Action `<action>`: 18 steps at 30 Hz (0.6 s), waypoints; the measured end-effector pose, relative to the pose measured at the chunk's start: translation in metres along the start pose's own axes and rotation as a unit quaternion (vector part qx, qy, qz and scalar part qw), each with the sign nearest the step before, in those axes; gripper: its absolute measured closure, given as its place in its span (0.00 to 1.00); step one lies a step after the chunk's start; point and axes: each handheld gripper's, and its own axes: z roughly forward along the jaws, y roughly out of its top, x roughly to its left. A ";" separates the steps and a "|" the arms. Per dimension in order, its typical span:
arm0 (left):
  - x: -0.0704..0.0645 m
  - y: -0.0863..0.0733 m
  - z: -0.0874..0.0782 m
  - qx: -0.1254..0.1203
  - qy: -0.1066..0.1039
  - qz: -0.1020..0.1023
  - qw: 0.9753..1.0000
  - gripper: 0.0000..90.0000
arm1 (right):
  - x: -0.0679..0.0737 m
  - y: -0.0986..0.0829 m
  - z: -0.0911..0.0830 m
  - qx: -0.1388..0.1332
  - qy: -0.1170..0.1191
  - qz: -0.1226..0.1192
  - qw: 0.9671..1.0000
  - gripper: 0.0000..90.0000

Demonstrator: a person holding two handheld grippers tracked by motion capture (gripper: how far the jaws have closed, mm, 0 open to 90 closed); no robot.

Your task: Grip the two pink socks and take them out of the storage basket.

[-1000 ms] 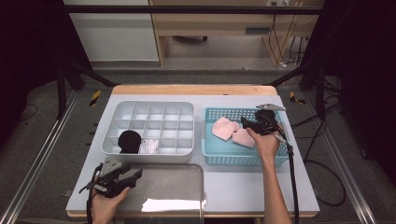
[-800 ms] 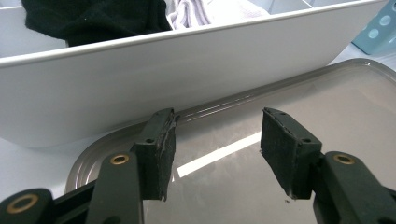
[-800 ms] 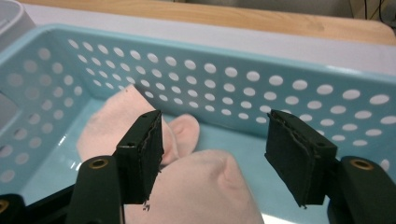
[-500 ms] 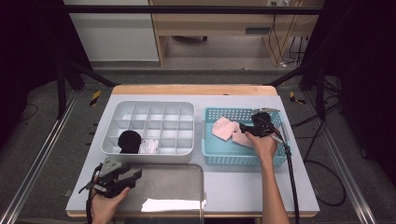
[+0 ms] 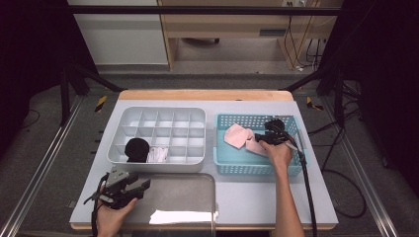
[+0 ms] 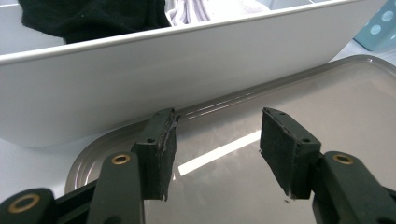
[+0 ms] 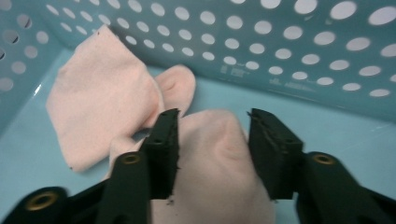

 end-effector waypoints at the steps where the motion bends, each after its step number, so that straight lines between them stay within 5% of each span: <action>1: 0.000 0.000 0.000 0.000 0.000 0.000 1.000 0.50 | 0.000 0.000 0.000 0.003 0.002 -0.003 1.000 0.69; 8: 0.000 0.000 0.000 0.001 0.000 -0.002 1.000 0.50 | 0.000 0.002 -0.001 0.007 0.026 -0.005 1.000 0.99; 18: 0.000 0.000 0.000 0.000 0.001 -0.002 1.000 0.50 | 0.002 0.003 -0.015 -0.055 0.032 -0.012 0.998 1.00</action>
